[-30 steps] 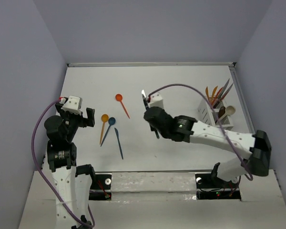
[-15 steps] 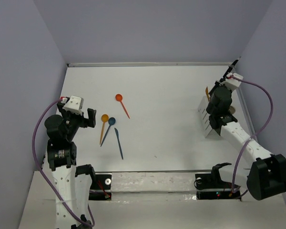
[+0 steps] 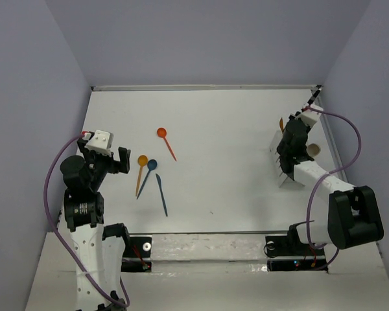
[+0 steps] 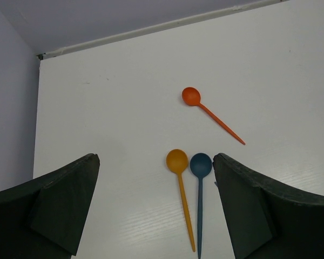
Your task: Sort the eating utensils into containers
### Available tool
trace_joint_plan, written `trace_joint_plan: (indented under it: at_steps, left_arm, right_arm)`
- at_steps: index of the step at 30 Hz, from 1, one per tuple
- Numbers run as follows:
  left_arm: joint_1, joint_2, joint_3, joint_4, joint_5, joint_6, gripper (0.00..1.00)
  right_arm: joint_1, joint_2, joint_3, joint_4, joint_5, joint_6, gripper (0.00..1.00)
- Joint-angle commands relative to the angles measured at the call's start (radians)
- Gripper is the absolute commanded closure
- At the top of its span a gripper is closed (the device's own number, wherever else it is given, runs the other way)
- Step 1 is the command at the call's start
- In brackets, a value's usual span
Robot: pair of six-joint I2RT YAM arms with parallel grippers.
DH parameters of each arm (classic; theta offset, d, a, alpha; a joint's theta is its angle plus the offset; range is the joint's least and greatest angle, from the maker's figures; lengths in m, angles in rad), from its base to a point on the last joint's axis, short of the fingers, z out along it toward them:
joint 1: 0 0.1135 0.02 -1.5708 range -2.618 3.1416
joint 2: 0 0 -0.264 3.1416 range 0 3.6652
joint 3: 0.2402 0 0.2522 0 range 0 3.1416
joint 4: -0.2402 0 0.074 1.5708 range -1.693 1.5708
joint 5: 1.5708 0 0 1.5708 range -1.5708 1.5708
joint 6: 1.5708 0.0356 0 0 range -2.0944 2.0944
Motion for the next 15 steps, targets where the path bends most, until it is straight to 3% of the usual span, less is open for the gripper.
trace_joint_plan:
  at_steps: [1,5,7,8,11,13,15]
  left_arm:
    - [0.011,0.005,0.002,0.026,0.021,0.01,0.01]
    - [0.013,0.005,0.0,0.028,0.018,0.009,0.01]
    - [0.013,0.005,0.0,0.028,0.018,0.01,0.01]
    - [0.013,0.005,0.0,0.028,0.019,0.009,0.01]
    - [0.013,0.003,0.0,0.028,0.022,0.009,0.01]
    - [0.013,0.002,0.0,0.028,0.022,0.009,0.01]
    - [0.013,0.0,0.0,0.028,0.024,0.01,0.01]
  right_arm:
    - [-0.004,-0.032,-0.042,0.099,0.009,0.031,1.0]
    - [-0.004,-0.046,-0.061,0.055,-0.023,0.034,0.98]
    - [-0.004,-0.058,-0.055,0.028,-0.045,0.035,0.86]
    - [-0.004,-0.064,-0.05,0.01,-0.051,0.038,0.74]
    - [-0.004,-0.124,-0.035,-0.042,-0.062,0.038,0.57]
    - [-0.004,-0.169,-0.024,-0.094,-0.111,0.042,0.47]
    - [0.008,-0.24,-0.026,-0.104,-0.155,0.047,0.44]
